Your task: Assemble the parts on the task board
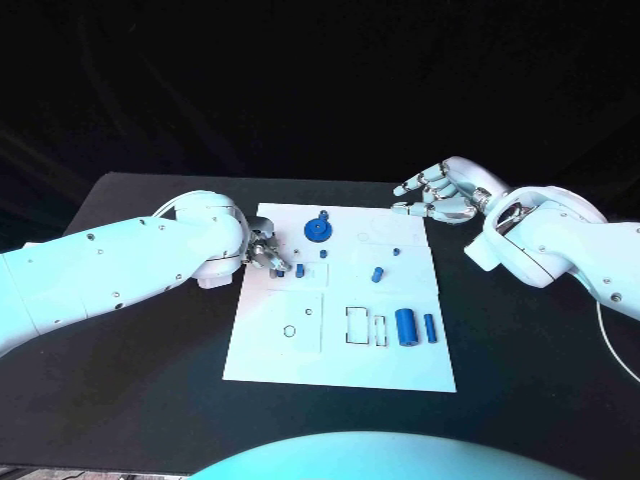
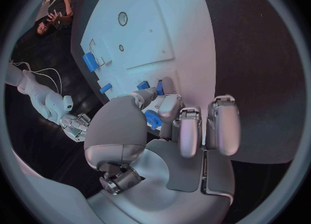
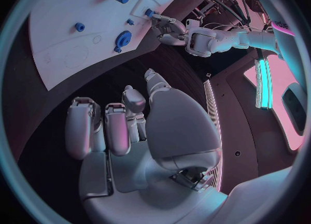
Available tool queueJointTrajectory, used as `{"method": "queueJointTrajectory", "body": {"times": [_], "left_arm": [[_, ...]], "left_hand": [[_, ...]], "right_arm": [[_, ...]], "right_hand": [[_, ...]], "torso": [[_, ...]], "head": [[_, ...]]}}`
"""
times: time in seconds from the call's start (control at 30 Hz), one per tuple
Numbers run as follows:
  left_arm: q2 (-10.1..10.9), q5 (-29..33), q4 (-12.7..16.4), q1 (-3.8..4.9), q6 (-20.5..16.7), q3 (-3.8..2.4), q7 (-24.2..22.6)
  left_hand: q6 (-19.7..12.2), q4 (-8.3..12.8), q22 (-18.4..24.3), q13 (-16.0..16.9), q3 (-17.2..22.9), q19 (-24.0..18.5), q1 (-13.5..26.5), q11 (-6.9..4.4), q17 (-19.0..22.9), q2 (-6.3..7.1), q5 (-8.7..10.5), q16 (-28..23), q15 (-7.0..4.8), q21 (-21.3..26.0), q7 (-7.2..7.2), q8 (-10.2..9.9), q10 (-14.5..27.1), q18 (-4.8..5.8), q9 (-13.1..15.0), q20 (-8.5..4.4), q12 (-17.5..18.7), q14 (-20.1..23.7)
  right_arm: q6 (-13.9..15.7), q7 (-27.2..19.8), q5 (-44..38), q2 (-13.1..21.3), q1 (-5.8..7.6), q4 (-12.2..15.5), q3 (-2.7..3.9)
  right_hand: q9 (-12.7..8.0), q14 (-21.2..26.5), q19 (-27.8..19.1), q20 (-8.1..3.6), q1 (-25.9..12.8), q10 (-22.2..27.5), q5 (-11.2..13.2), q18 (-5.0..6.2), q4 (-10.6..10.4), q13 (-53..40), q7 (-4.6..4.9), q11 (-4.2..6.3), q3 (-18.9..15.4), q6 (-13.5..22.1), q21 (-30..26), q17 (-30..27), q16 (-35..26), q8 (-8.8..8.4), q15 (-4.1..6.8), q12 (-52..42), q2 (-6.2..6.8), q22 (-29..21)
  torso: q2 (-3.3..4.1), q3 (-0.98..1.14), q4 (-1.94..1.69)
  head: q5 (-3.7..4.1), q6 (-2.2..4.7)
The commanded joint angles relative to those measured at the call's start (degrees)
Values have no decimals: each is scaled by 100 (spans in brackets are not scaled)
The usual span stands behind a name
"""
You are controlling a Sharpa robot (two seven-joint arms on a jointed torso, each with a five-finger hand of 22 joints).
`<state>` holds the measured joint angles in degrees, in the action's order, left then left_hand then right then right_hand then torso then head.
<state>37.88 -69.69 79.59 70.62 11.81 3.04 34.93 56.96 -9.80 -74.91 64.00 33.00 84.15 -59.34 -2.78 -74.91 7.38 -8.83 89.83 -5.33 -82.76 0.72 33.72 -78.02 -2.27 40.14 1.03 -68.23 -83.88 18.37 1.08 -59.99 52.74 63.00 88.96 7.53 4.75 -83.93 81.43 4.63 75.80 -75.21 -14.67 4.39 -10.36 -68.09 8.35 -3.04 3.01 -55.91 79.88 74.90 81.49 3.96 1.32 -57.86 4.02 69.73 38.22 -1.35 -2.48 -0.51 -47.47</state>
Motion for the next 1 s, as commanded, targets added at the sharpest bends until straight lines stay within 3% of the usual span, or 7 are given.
{"method": "queueJointTrajectory", "body": {"times": [0.03, 0.47, 0.7, 0.87, 1.0], "left_arm": [[7, -78, -44, -31, 175, 26, 164], [45, -94, -58, -31, 1, 17, 157], [123, -68, 27, -32, -187, -12, 141], [247, 228, 133, -31, -489, -73, 28], [381, 600, 206, -22, -934, -143, -260]], "left_hand": [[41, -48, -679, 18, -126, 249, 117, -1, -1509, 18, 29, 17, -46, 0, 27, 6, -57, 13, -6, -43, -38, -612], [129, -405, -700, 41, -1037, 260, 459, -15, -1509, 150, 39, 17, -60, -1, 7, 38, -93, 16, 3, -59, -69, -612], [140, -552, -717, 40, -1479, 268, 412, -27, -1509, 118, 31, 17, -70, -7, -6, 37, -100, 19, 2, -70, -70, -612], [127, -628, -681, -5, -1670, 254, 358, -26, -1509, 73, 24, 17, -73, 31, -4, 30, -76, 9, 1, -74, -30, -612], [77, -662, -598, -115, -1804, 218, 301, -13, -1509, 33, 18, 17, -66, 114, 13, 8, -4, -13, -6, -70, 71, -612]], "right_arm": [[-62, -16, -6, -3, -4, 6, 0], [-53, -11, -6, 2, -6, 4, -1], [-57, -11, -6, 2, -11, 1, -1], [-60, -12, -6, 0, -21, -5, -1], [-58, -13, -6, 3, -28, -3, -2]], "right_hand": [[-6, -328, -23, 0, 2, 30, -26, -29, -8, 5, -15, -6, -40, -37, -31, 227, -18, 18, 0, -13, -53, -5], [-6, -327, -25, 0, -3, 28, -26, -29, -13, 2, -15, -7, -46, -37, -34, 225, -20, 18, 0, -18, -51, -9], [-6, -326, -28, 0, -8, 30, -27, -27, -17, 4, -15, -7, -53, -36, -38, 219, -25, 17, 0, -15, -49, -16], [-7, -327, -27, 0, 18, 30, -31, -28, -4, 2, -16, -5, -59, -35, -39, 221, -26, 16, 1, -22, -42, -15], [-7, -327, -27, 0, 18, 30, -31, -28, -3, 1, -16, -5, -59, -35, -39, 221, -26, 16, 1, -22, -42, -15]], "torso": [[-4, 0, 0], [-1, -4, 5], [0, -7, -3], [0, -7, 2], [-5, 0, -1]], "head": [[3, 1], [14, -1], [27, -7], [33, -4], [43, -5]]}}
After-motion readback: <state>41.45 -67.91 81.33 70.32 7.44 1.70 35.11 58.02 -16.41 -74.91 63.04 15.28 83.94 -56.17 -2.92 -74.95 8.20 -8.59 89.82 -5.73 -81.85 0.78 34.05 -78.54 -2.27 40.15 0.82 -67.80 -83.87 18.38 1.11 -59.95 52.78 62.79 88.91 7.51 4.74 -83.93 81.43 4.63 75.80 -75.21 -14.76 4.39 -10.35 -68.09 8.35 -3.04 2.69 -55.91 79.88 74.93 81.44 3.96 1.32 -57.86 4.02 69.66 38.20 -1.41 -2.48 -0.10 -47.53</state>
